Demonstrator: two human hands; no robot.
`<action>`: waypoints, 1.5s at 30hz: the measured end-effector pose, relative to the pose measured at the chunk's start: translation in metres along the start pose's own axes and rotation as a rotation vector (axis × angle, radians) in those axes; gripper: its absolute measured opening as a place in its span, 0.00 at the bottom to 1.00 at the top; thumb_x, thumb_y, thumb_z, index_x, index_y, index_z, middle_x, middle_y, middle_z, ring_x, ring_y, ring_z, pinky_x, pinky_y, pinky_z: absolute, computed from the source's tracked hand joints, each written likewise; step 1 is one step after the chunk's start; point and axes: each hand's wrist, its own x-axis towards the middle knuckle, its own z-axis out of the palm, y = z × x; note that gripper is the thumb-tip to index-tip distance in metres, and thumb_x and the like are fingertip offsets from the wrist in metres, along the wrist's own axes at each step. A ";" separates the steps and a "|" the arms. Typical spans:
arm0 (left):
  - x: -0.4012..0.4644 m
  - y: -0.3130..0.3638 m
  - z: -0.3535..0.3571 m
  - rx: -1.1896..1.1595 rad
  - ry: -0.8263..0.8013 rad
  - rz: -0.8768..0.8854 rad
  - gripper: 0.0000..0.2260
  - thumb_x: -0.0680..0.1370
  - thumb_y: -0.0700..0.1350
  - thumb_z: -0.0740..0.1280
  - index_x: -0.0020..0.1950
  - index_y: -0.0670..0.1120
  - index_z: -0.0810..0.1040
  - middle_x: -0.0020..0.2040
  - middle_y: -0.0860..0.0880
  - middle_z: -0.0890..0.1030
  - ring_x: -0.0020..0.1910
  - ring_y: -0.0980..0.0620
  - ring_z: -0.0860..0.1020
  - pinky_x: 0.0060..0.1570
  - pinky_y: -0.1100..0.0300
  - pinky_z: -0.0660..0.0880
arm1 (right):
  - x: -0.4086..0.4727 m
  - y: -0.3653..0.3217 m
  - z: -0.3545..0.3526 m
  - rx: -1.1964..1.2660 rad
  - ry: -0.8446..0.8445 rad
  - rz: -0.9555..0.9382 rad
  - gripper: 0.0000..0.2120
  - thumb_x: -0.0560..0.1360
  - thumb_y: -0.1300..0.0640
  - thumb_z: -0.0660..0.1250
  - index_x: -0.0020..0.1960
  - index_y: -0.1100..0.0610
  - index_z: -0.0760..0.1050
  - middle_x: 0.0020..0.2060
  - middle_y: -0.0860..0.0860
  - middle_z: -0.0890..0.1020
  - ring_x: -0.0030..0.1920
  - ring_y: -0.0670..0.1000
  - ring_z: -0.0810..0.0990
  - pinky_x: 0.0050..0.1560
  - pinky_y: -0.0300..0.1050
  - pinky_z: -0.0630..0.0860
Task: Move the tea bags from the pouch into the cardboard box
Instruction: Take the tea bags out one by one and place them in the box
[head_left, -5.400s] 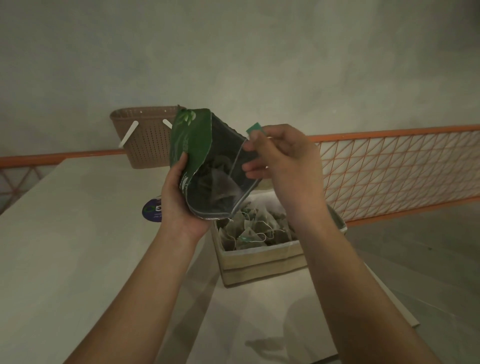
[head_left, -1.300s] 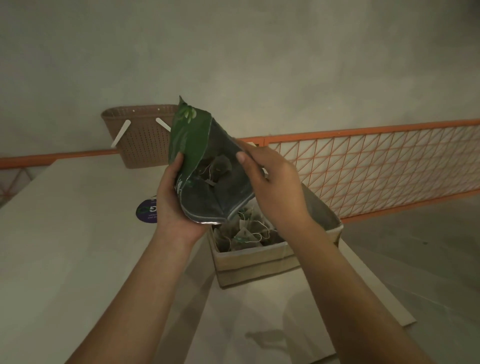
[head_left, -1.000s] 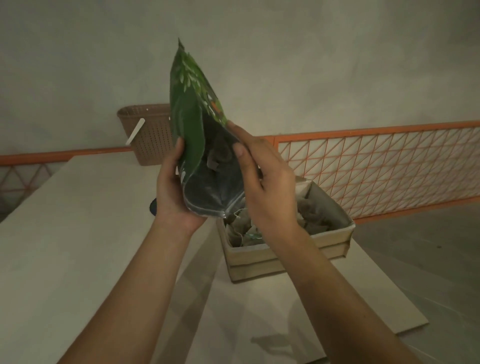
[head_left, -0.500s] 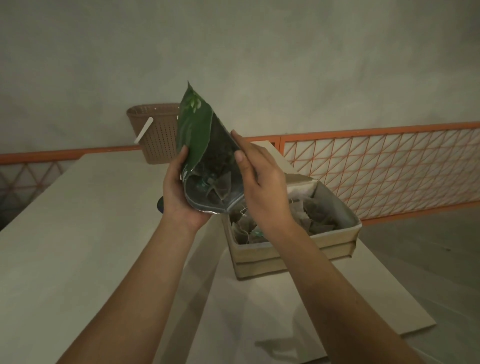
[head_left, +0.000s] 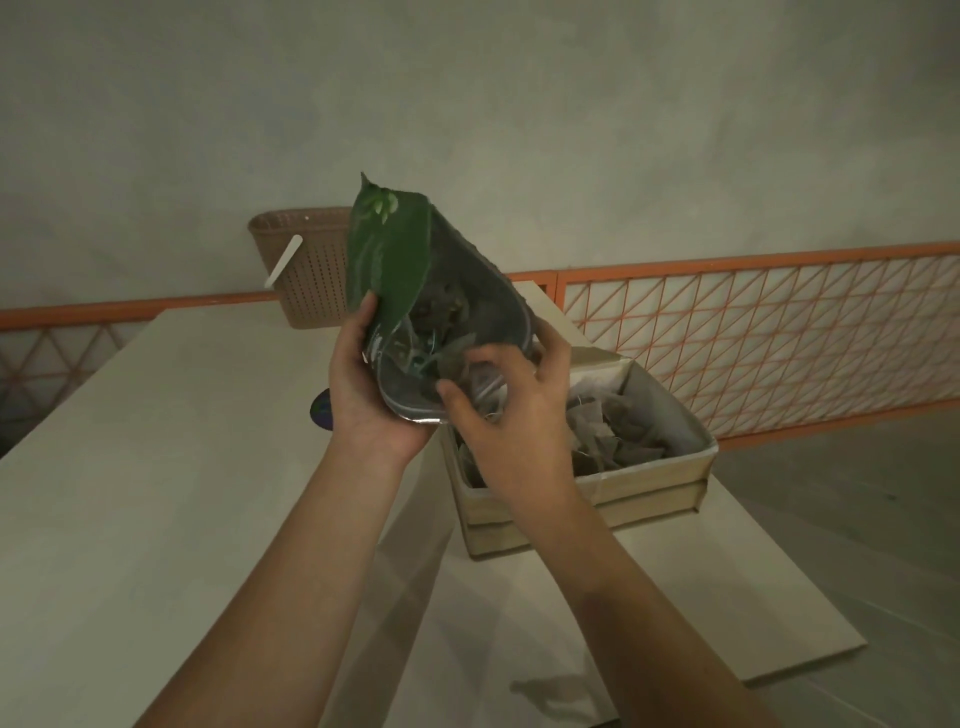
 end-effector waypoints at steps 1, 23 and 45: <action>0.000 -0.002 0.001 -0.008 0.002 0.005 0.25 0.82 0.56 0.60 0.76 0.46 0.71 0.73 0.42 0.75 0.72 0.41 0.73 0.68 0.44 0.73 | 0.000 -0.001 0.001 -0.055 -0.008 0.009 0.18 0.70 0.47 0.75 0.57 0.51 0.78 0.69 0.53 0.64 0.70 0.53 0.67 0.64 0.40 0.72; 0.013 -0.022 -0.004 -0.064 -0.057 -0.061 0.25 0.80 0.57 0.63 0.76 0.51 0.72 0.74 0.44 0.74 0.72 0.40 0.73 0.70 0.40 0.69 | 0.022 0.025 -0.100 0.387 0.239 0.237 0.03 0.76 0.62 0.70 0.47 0.58 0.75 0.41 0.56 0.82 0.41 0.56 0.82 0.42 0.43 0.79; 0.005 -0.017 -0.006 -0.039 -0.014 -0.030 0.25 0.81 0.57 0.62 0.77 0.51 0.70 0.74 0.47 0.73 0.71 0.42 0.74 0.64 0.42 0.75 | 0.022 0.049 -0.080 -0.653 -0.786 0.134 0.20 0.81 0.40 0.54 0.39 0.48 0.76 0.40 0.45 0.80 0.45 0.47 0.77 0.57 0.47 0.66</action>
